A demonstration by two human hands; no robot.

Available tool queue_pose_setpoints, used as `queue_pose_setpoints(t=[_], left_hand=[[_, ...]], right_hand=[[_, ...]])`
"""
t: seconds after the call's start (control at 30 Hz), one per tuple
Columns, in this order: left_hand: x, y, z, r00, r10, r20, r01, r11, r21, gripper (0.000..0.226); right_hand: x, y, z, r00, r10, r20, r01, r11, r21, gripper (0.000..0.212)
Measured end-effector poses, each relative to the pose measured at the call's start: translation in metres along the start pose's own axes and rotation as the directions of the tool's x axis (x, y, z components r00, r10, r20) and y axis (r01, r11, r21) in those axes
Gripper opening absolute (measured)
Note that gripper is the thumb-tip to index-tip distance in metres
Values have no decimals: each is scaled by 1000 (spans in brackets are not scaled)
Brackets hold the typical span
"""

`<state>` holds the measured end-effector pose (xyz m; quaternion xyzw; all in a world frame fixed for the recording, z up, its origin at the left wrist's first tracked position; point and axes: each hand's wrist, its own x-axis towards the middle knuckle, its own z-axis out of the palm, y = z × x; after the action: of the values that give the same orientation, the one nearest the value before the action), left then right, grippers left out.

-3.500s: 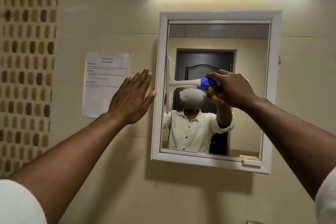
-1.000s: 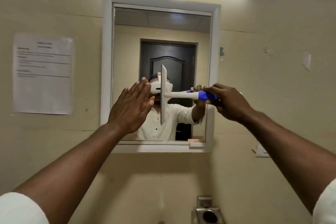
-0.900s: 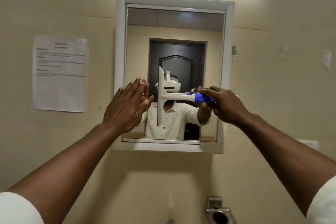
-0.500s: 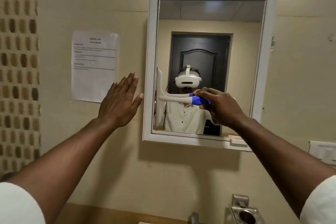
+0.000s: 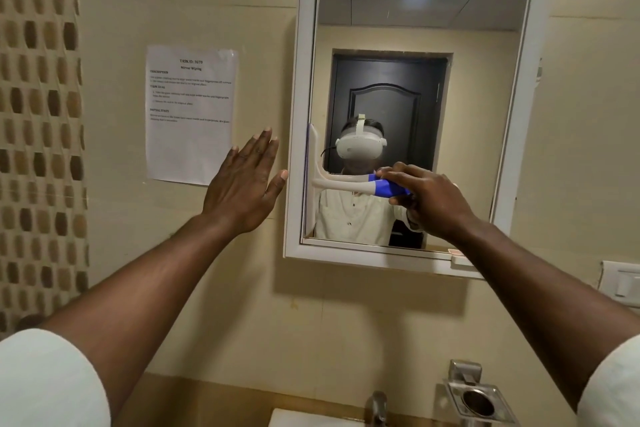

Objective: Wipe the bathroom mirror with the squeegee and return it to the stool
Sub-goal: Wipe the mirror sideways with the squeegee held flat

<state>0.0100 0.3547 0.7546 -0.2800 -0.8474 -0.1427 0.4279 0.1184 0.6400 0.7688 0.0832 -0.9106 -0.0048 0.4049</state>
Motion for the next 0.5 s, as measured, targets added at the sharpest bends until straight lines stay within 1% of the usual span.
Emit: queue_pose_setpoints(t=[0.2, 0.5], left_hand=[[1, 5, 4, 1000, 13, -6, -13, 1000, -21, 63], [2, 23, 11, 1000, 21, 12, -20, 998, -56, 63]], right_hand=[[-9, 4, 1, 1000, 1, 16, -1, 1000, 2, 47], [-31, 22, -7, 999, 22, -34, -22, 1000, -13, 48]])
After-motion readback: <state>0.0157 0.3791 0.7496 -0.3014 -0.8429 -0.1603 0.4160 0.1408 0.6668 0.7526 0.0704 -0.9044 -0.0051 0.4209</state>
